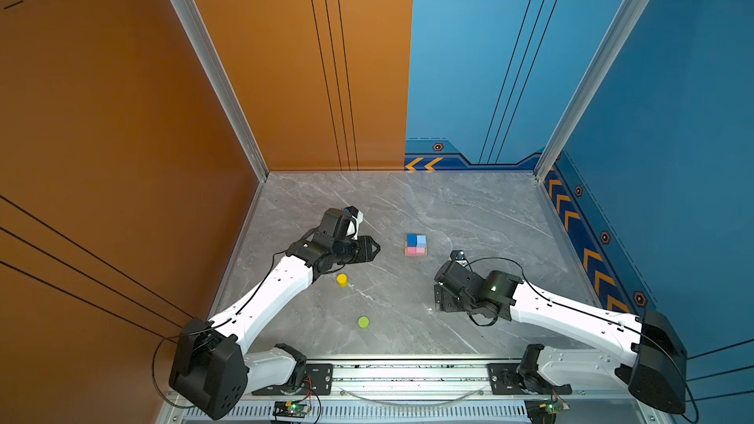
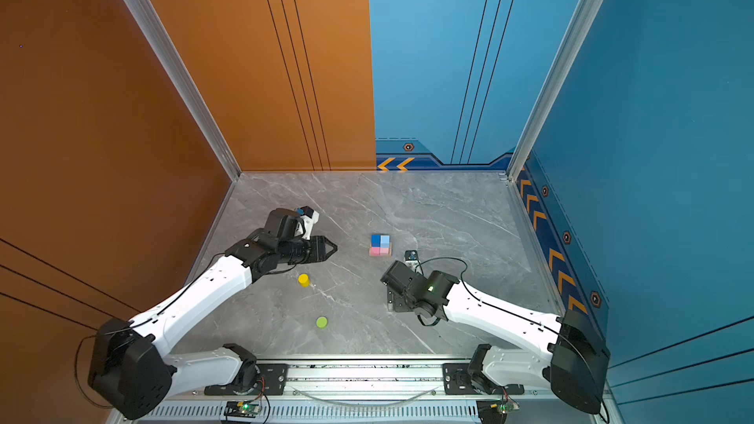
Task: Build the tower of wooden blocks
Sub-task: 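Open both grippers and withdraw them from the tower, then lower the right gripper over the yellow block and close on it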
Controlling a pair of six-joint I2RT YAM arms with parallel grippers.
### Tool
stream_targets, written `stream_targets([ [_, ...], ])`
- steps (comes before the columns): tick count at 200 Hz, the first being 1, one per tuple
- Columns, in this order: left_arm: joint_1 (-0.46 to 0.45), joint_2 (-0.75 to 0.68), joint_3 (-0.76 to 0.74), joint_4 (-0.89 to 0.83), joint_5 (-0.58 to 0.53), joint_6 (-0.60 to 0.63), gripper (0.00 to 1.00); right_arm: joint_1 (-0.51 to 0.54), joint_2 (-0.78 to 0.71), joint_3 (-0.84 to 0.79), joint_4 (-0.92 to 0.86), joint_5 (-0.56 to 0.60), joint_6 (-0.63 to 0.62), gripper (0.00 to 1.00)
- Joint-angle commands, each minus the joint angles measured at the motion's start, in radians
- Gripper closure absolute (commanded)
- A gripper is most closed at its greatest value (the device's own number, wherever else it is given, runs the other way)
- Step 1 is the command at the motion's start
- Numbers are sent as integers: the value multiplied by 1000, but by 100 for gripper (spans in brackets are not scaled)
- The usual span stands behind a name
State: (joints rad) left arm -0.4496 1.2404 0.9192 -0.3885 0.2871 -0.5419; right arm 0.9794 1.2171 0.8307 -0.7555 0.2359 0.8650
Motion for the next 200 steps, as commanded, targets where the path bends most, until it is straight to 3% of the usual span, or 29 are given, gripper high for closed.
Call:
stream_targets([
  [1,4,-25,-26,30,-28,4,52,21,45,-18,-40,74,50,10],
  [46,3,-30,-38,29,-31,5,51,5,126,-25,26,65,13,13],
  [102,3,3,-34,33,-28,5,51,-79,170,-45,117,-28,-39,14],
  [200,15,33,-25,35,-13,7,51,-135,292,7,130,-97,-97,16],
])
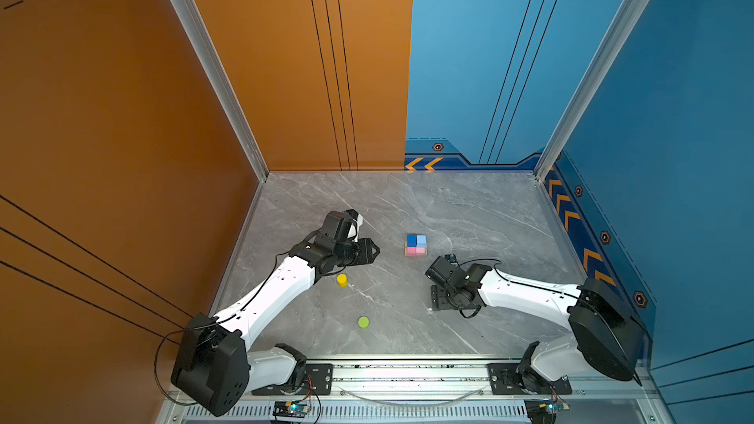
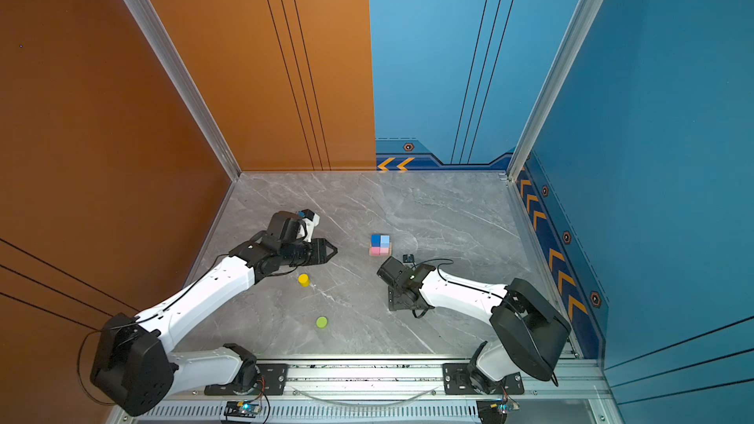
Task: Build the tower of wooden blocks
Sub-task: 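Lower the right gripper over the yellow block and close on it, then lift the yellow block with the right gripper and carry it above the tower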
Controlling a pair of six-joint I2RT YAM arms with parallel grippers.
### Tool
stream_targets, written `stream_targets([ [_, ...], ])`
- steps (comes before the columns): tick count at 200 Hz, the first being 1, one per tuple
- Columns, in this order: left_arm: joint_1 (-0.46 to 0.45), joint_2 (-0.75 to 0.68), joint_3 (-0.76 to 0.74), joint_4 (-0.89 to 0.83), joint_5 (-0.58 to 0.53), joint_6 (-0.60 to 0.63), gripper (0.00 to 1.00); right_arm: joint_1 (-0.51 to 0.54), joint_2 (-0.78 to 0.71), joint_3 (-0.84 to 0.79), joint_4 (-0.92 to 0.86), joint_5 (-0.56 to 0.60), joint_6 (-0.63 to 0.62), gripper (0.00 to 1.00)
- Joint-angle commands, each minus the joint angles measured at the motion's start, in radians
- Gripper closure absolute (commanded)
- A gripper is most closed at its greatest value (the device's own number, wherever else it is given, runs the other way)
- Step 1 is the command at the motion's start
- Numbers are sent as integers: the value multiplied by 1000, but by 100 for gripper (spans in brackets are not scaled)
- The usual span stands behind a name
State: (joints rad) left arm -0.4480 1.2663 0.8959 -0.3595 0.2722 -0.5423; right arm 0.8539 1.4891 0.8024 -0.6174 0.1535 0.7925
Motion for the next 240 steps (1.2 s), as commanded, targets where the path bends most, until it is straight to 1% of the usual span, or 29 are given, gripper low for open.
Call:
stream_targets([
  [1,13,7,-1,6,2,9,51,-10,20,36,-8,-14,-24,16],
  [57,16,10,2,6,7,8,51,-41,36,48,7,-35,-40,17],
  [144,16,11,1,5,9,9,50,-50,63,51,30,-63,-47,26],
  [240,17,13,-3,5,7,11,51,-50,77,55,24,-59,-39,36],
])
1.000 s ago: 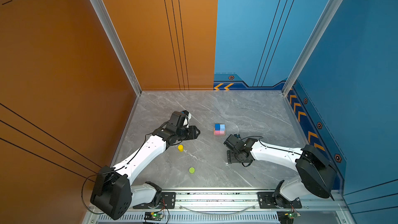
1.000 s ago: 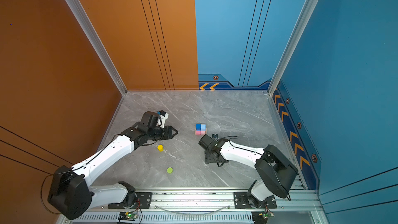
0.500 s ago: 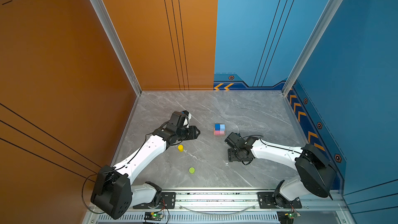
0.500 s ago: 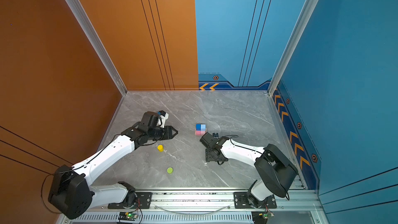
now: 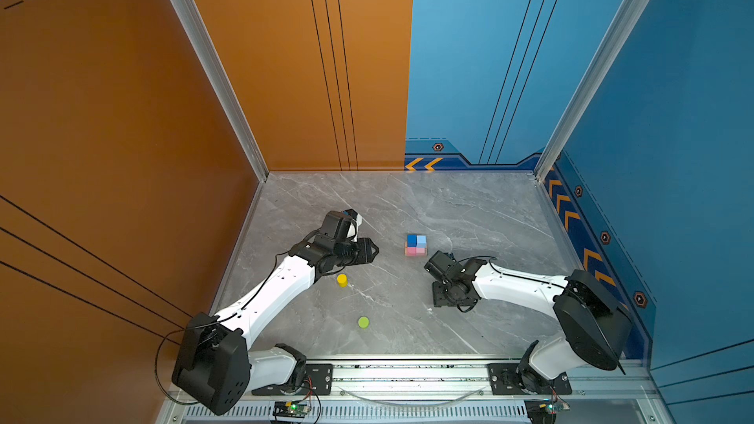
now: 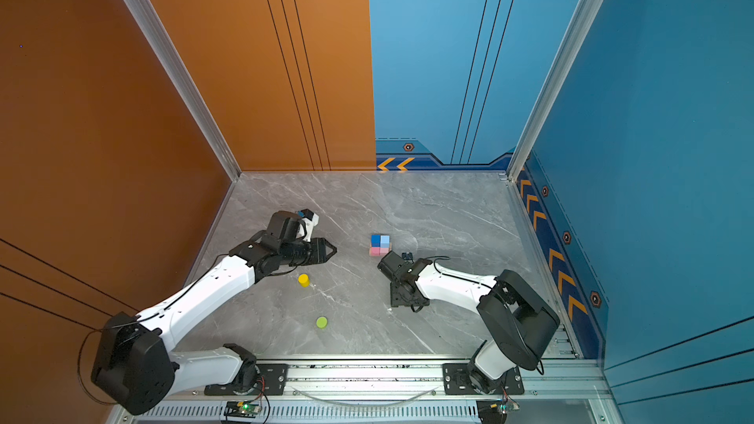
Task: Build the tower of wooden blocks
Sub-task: 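Lift the yellow block with the right gripper and carry it above the tower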
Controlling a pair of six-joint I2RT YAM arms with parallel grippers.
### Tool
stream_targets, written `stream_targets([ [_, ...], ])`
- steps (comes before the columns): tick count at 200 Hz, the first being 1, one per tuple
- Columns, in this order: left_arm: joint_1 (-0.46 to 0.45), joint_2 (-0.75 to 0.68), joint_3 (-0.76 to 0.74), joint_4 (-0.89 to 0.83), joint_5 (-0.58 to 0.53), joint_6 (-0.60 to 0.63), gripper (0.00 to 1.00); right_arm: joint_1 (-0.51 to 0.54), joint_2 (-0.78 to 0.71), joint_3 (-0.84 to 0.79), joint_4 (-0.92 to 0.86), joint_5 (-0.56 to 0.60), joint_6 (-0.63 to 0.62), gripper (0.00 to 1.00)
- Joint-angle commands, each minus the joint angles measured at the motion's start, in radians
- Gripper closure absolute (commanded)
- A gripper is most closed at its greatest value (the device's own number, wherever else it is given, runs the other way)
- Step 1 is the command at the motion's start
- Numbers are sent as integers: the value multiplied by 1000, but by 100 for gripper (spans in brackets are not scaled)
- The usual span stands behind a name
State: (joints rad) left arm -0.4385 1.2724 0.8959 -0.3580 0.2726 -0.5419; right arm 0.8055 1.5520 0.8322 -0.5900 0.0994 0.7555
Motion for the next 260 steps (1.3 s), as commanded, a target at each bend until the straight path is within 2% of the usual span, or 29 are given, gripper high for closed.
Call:
stream_targets([
  [1,8,7,-2,3,7,10,51,-2,14,26,-4,-5,-3,36],
  [58,12,4,-5,6,12,14,50,-1,9,79,-54,3,-10,38],
  [101,21,-2,-16,23,24,15,50,-11,37,188,-123,3,-39,38],
  [260,78,26,-21,48,75,19,50,-98,376,765,-340,-48,-177,38],
])
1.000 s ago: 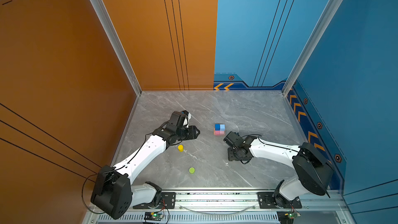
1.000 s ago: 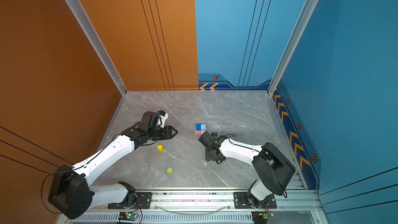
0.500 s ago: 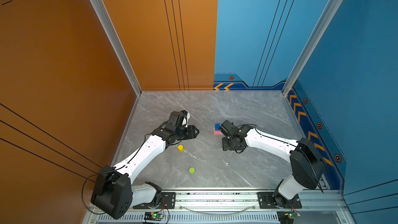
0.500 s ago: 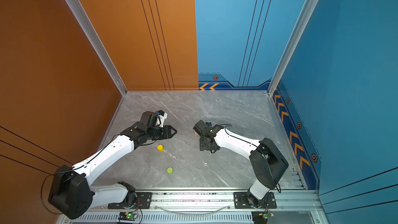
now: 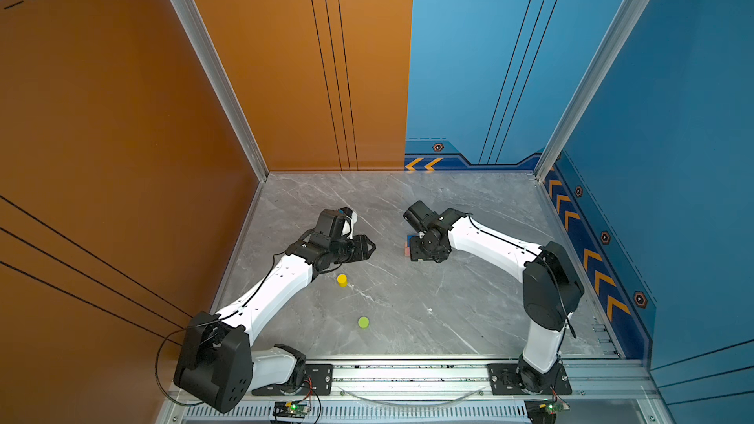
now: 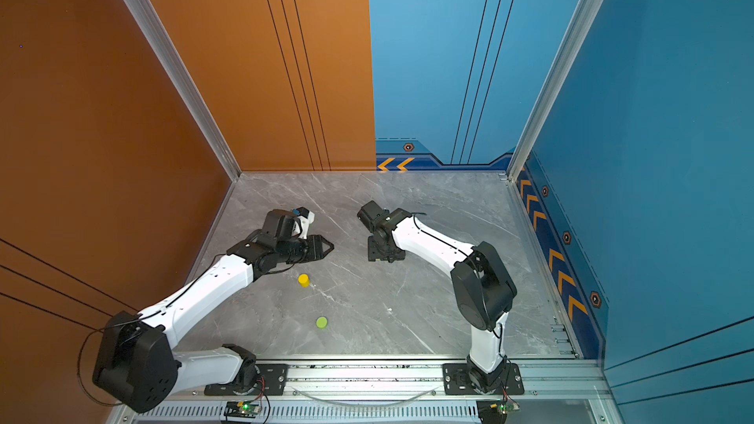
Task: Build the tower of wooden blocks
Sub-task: 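Lift the yellow block with the right gripper and carry it above the tower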
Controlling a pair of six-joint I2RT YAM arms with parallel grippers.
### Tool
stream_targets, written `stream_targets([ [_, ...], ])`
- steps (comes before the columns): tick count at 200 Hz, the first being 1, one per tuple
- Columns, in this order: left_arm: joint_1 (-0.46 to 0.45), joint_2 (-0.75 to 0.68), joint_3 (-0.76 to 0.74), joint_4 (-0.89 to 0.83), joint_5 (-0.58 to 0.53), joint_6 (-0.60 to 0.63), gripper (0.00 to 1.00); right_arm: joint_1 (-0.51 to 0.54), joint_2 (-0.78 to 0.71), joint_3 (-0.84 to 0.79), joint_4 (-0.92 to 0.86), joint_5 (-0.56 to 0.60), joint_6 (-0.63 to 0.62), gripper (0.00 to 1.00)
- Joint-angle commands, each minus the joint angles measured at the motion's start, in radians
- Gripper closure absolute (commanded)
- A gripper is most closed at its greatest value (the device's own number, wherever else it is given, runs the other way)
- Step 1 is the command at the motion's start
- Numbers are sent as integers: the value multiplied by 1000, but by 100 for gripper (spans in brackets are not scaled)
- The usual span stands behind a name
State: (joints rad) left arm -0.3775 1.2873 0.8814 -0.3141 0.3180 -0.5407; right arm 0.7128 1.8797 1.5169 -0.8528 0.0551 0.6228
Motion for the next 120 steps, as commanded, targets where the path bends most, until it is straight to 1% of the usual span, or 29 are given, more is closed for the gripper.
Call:
stream_targets([
  [1,17,11,-6,4,29,17,50,-5,51,82,-79,-3,-44,38],
  [16,24,14,-5,4,32,16,50,-5,78,124,-90,-9,-53,38],
  [19,24,15,-5,4,32,17,50,-33,84,131,-92,-11,-55,38],
  [31,28,18,-3,4,34,16,50,-44,105,159,-99,-15,-59,38],
  [89,49,25,-1,4,40,19,50,-55,182,273,-146,-8,-72,38],
  [112,53,27,1,5,44,18,50,-56,187,322,-156,-8,-70,38],
  [120,55,29,-1,4,43,19,50,-56,221,330,-161,-3,-69,38],
])
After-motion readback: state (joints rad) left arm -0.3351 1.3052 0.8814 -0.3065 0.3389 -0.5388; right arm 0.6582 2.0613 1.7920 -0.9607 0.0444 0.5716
